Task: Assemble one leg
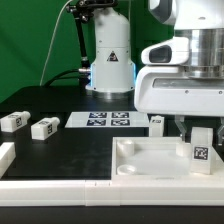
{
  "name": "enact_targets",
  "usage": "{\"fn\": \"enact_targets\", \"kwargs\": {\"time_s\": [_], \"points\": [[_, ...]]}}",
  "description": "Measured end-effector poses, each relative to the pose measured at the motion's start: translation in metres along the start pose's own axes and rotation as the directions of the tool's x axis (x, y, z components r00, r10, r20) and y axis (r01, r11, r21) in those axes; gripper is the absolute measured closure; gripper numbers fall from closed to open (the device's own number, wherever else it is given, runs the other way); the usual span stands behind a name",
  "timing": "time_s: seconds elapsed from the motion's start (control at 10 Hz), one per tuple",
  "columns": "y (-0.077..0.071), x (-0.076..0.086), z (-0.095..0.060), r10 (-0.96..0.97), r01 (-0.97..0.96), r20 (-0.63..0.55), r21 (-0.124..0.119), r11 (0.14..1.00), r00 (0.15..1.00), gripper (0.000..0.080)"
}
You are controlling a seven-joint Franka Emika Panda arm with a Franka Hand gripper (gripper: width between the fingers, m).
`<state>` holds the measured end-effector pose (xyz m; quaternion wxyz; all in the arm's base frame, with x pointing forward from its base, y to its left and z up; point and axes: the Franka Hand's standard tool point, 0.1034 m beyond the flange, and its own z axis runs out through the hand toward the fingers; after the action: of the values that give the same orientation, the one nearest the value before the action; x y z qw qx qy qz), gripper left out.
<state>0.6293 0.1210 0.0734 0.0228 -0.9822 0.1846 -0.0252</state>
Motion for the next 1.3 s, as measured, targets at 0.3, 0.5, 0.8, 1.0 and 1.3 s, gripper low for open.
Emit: {"fn": "enact_targets", "kwargs": {"time_s": [0.3,0.5,0.8,1.0,1.3], "points": [[0.0005,0.0029,0.0005,0.453,-0.453,-0.001,0.03,0.891,0.891,0.0508],[0.0001,0.0027,0.0004,0.606,-0.606,0.004,0.031,0.795,0.795,0.0508],[0.0006,0.0033,0.0003,0.76,-0.76,0.022,0.033,0.649,0.65,0.0508],[-0.0002,0.0027,0.0006,0.828,-0.829,0.034,0.031,0.559,0.56,0.0508],[-0.0009,0.0019,0.0008,0.757,-0.758,0.031,0.032,0.652,0.652,0.0178]]}}
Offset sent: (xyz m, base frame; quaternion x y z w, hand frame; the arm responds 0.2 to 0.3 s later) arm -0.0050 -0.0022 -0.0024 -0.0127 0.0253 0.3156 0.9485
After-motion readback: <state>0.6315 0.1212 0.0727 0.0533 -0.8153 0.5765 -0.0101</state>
